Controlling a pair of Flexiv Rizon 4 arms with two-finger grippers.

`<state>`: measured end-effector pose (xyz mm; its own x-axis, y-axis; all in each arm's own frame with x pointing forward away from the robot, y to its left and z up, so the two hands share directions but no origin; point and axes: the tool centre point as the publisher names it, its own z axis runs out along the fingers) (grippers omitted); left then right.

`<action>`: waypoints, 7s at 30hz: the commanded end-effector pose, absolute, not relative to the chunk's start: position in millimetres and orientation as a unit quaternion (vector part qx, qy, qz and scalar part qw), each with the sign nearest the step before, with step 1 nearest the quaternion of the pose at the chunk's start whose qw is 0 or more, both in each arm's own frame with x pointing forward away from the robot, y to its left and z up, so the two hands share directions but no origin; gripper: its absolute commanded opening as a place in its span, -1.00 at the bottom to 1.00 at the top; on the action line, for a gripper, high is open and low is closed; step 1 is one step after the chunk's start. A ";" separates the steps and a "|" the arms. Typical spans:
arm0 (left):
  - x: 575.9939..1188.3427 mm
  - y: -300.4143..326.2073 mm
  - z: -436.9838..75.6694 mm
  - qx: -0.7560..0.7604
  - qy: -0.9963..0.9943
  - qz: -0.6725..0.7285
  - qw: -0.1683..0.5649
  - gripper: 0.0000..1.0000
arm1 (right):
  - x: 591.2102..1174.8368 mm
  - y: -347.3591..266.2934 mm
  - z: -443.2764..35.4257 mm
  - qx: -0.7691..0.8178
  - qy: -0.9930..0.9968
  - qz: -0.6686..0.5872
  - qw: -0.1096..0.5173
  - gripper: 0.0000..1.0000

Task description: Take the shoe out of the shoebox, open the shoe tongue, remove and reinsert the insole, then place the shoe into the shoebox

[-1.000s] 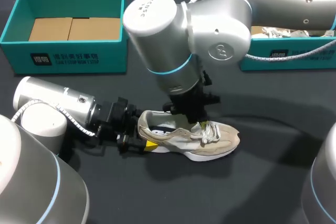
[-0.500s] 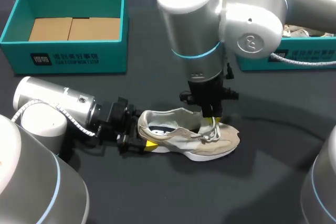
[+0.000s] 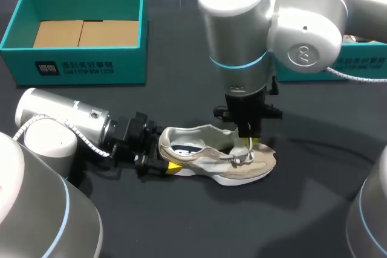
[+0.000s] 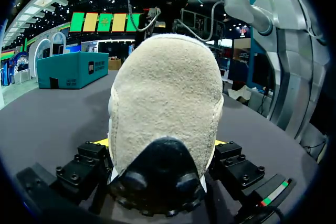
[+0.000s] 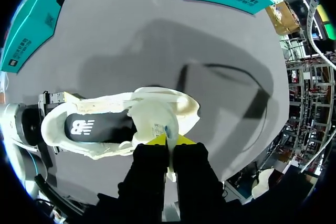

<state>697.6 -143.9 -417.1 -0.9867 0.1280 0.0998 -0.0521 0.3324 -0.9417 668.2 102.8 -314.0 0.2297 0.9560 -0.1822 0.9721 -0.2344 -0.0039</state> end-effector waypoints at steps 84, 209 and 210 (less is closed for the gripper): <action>698.5 -145.3 -419.2 -0.023 -0.813 0.577 0.077 -1.00 | 652.1 171.4 -201.4 0.600 0.778 0.017 0.183 -1.00; 698.5 -145.3 -419.2 -0.023 -0.813 0.577 0.077 -1.00 | 693.8 202.9 -372.1 0.093 0.992 0.082 0.025 -1.00; 698.5 -145.3 -419.2 -0.023 -0.813 0.577 0.077 -1.00 | 693.8 202.9 -372.1 0.093 0.992 0.082 0.025 -1.00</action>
